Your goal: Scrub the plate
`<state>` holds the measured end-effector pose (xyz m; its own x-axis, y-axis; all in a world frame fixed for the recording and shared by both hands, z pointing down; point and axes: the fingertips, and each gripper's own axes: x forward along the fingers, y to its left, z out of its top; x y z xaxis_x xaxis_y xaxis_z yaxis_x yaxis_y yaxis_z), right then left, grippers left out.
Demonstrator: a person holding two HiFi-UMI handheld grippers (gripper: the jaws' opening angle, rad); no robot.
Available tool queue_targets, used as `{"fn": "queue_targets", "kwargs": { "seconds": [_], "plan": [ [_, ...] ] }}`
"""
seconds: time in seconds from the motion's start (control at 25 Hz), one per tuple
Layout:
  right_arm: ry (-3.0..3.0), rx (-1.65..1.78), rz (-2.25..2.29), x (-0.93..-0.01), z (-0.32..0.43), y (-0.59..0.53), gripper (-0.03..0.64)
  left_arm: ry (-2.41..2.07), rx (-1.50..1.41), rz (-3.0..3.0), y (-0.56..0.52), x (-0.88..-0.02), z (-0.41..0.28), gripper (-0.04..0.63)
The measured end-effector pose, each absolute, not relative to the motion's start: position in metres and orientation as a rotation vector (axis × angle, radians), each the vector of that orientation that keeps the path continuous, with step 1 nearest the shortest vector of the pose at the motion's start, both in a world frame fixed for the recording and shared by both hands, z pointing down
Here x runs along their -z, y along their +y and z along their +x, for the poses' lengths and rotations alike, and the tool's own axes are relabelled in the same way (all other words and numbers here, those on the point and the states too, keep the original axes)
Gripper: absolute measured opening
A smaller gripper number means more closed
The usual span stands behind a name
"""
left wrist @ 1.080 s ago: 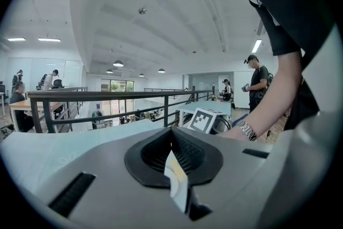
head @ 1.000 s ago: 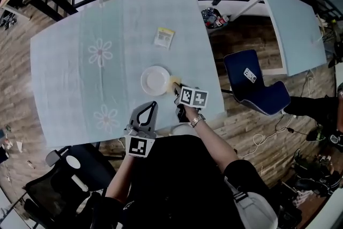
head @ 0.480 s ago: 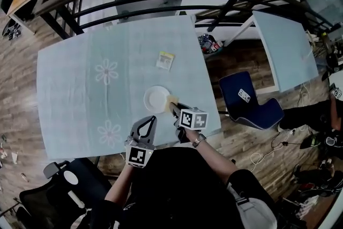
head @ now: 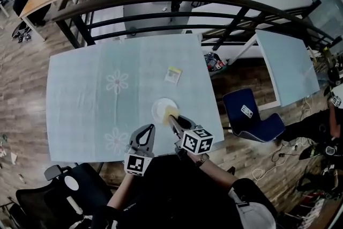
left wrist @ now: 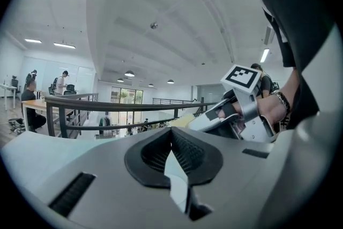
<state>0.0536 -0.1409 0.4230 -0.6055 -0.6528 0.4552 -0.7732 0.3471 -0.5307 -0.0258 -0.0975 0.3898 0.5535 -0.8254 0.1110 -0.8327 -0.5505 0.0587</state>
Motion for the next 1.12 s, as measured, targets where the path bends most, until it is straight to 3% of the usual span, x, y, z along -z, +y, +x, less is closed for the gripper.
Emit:
{"fn": "queue_targets", "kwargs": {
  "seconds": [0.52, 1.12],
  "plan": [
    [-2.643, -0.524, 1.493, -0.342, 0.023, -0.111, 0.066, -1.447, 0.046, 2.728, -0.084, -0.324, -0.043, 0.012],
    [-2.653, -0.455, 1.611, -0.341, -0.001, -0.079, 0.064, -1.379, -0.042, 2.812, -0.052, -0.334, -0.066, 0.012]
  ]
}}
